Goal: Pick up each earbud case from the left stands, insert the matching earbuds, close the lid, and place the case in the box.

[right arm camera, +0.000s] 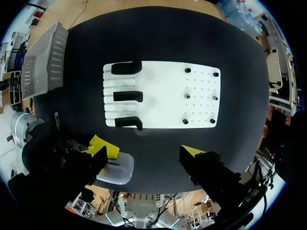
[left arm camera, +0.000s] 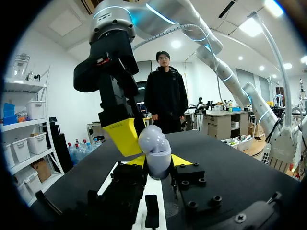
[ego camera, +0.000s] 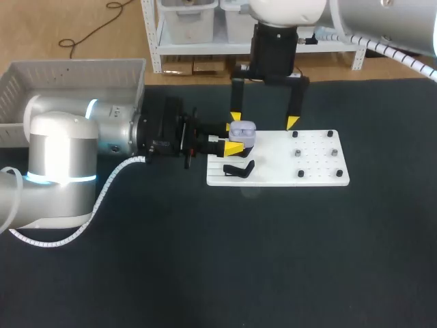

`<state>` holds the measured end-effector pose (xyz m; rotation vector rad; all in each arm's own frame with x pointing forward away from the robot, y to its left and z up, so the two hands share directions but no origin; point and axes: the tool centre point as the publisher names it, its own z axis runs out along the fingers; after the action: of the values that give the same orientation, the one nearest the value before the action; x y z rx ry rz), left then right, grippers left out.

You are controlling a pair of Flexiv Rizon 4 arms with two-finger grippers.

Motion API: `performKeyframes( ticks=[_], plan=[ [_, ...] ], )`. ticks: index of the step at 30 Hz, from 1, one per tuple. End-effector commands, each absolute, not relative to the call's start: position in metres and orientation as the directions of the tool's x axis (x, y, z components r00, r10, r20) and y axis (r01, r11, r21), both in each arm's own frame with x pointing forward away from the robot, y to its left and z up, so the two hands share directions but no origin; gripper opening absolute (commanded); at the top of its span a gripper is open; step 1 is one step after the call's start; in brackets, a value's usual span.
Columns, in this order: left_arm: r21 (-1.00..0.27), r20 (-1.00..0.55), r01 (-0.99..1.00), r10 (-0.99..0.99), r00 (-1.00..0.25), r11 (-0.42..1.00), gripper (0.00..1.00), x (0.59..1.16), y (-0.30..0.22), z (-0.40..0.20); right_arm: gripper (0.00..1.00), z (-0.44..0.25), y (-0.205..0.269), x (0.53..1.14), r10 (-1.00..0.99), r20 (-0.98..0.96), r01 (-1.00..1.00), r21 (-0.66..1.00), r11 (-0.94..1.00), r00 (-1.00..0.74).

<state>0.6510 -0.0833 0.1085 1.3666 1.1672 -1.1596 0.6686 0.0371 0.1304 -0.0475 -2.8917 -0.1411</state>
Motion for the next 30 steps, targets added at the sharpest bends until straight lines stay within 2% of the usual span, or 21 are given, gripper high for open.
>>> performKeyframes(
  ticks=[1,6,11,16,25,30],
  plan=[
    [0.085,-0.993,0.993,0.079,0.091,-0.076,0.0,0.65,-0.084,0.108,1.0,0.129,0.033,0.665,0.02,0.244,0.047,0.103,0.994,-0.97],
    [0.085,-0.993,0.993,0.079,0.091,-0.076,0.0,0.65,-0.084,0.108,1.0,0.132,0.03,0.665,0.028,0.224,0.053,0.109,0.993,-0.974],
    [0.085,-0.993,0.993,0.079,0.091,-0.076,0.0,0.65,-0.084,0.108,1.0,0.146,0.025,0.663,0.048,0.112,0.061,0.108,0.992,-0.992],
    [0.085,-0.993,0.993,0.079,0.091,-0.076,0.0,0.65,-0.084,0.108,1.0,0.17,0.022,0.65,-0.034,0.019,-0.033,0.05,0.998,-0.999],
    [0.099,-0.994,0.994,0.049,0.101,-0.047,0.0,0.65,-0.076,0.132,1.0,0.229,0.005,0.6,-0.077,-0.264,-0.114,0.128,0.985,-0.961],
    [0.104,-0.993,0.995,0.063,0.104,-0.008,0.0,0.646,-0.07,0.144,1.0,0.244,-0.002,0.586,-0.077,-0.34,-0.144,0.175,0.974,-0.937]
  ],
)
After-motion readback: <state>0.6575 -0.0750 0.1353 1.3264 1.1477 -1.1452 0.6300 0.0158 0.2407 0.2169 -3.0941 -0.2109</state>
